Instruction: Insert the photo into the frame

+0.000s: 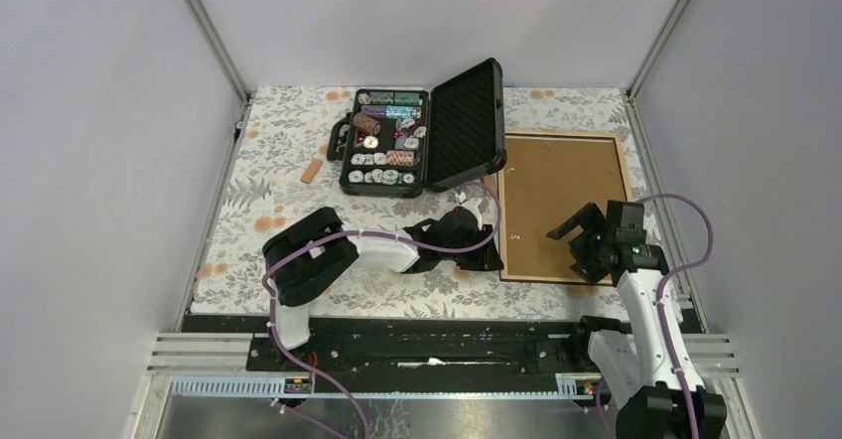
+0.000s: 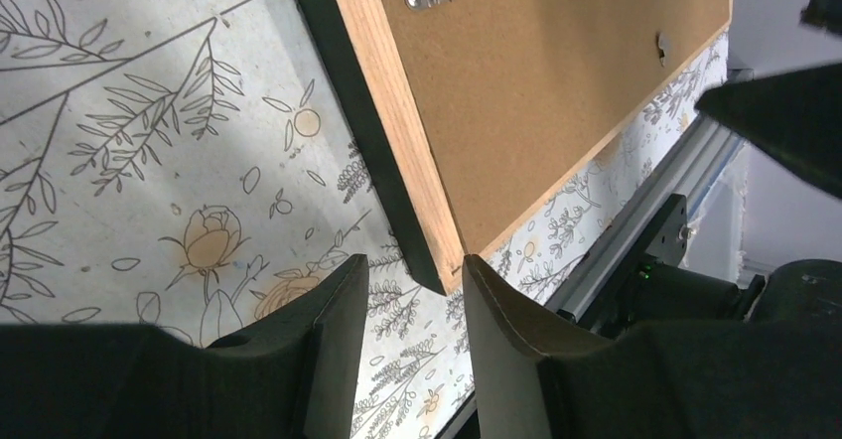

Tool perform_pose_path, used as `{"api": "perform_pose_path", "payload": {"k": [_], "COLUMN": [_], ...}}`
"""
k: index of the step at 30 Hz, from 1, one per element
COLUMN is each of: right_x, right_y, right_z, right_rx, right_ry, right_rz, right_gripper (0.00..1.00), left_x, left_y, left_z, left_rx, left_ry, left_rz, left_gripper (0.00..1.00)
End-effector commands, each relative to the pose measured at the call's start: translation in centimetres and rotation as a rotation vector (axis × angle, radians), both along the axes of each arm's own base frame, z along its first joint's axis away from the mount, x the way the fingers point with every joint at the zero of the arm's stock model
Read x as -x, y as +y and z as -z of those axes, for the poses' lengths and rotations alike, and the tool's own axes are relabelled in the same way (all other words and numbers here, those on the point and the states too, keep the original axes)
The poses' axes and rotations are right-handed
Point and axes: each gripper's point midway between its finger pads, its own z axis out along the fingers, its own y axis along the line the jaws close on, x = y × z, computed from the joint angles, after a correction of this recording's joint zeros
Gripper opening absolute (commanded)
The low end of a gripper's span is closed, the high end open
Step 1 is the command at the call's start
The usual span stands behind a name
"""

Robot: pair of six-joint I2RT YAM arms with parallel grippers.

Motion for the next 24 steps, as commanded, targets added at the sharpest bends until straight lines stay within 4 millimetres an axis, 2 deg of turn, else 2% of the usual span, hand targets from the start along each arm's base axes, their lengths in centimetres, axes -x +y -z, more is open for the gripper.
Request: {"api": "perform_pose_path", "payload": {"k": [1, 7, 18, 24], "right_x": [3.8, 4.7, 2.5, 2.2], "right_y": [-1.3, -1.6, -2.3, -1.9], "right_z": [1.6, 2.0, 2.5, 3.4], "right_rx": [0.014, 0.017, 0.047, 0.017], "right_ry": [0.182, 0.187, 0.14, 0.13], "right_rz": [0.188, 0.245, 0.235, 0.248], "right_gripper": [1.0, 1.0, 1.0, 0.98], "left_x": [-1.1, -1.1, -0.9, -0.6], "left_y": [-1.2, -1.4, -1.2, -0.5], "left_z": [-0.7, 0.1, 2.5, 3.4], "left_rx": [0.015, 0.0, -0.069, -0.099], "left_ry": [-0.047, -0.04, -0.007, 0.001], "left_rz": [-0.012, -0.011, -0.013, -0.019], "left_gripper": [0.44, 0.42, 0.37, 0.32]}}
